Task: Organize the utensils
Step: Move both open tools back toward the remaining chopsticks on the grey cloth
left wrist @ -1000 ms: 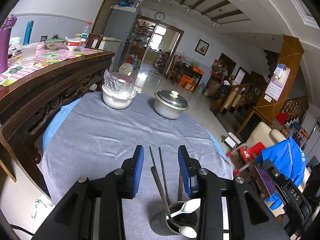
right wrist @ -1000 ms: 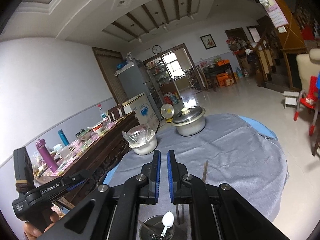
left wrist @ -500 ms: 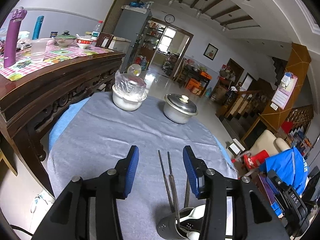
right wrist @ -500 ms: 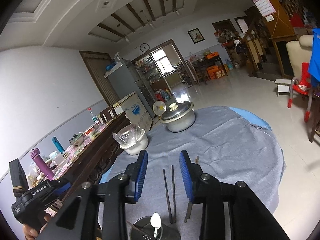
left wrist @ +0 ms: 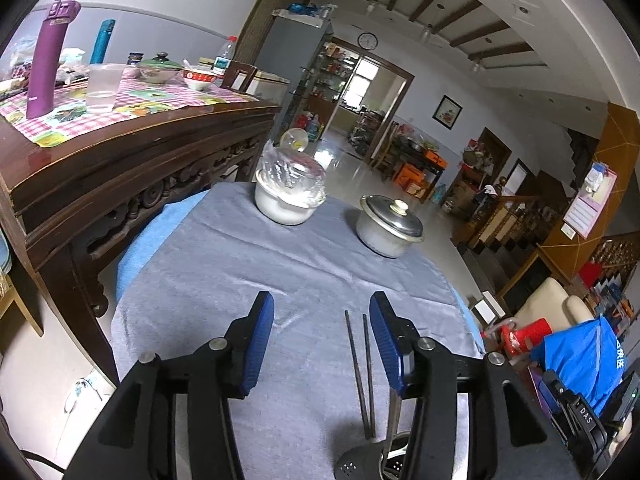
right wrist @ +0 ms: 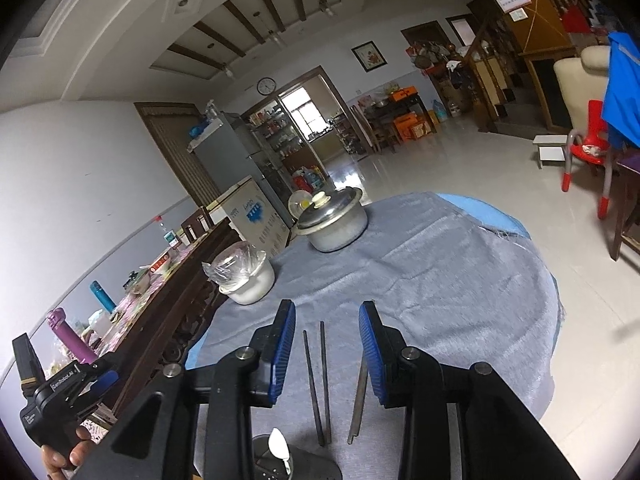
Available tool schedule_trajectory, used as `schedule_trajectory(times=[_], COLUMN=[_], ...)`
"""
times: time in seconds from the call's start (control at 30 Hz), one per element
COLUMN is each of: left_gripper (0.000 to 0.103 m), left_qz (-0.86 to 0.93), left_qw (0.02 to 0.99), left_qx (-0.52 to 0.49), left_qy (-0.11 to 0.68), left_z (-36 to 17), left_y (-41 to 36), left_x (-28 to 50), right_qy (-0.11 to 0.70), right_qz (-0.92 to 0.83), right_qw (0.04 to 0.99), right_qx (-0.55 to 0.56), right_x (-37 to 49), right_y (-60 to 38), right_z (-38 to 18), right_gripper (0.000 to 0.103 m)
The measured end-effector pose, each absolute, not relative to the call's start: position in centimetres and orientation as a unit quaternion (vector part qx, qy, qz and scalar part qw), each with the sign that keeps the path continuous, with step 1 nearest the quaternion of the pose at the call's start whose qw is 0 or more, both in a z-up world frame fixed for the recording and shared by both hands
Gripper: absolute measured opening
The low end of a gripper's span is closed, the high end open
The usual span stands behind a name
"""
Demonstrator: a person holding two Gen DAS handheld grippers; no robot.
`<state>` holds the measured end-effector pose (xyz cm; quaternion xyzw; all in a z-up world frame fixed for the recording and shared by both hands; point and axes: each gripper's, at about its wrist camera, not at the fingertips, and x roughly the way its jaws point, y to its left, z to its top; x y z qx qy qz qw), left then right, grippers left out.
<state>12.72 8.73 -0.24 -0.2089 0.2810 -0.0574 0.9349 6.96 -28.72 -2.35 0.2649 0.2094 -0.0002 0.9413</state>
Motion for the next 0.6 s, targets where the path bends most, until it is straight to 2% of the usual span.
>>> schedule_trajectory(times=[0.6], left_gripper=[0.051], left_qz=[-0.016], left_qw=[0.923], left_qx=[-0.226], left_qy=[0.309], left_z=[-2.7], left_y=[11.1], left_x=[14.8], right_qy=[0.247], right_qz=[-0.006], right_qw=[0.925], right_qx=[0.289], right_x=[8.6], right_y=[-30.8], right_z=[-4.7], right_gripper=[0.036])
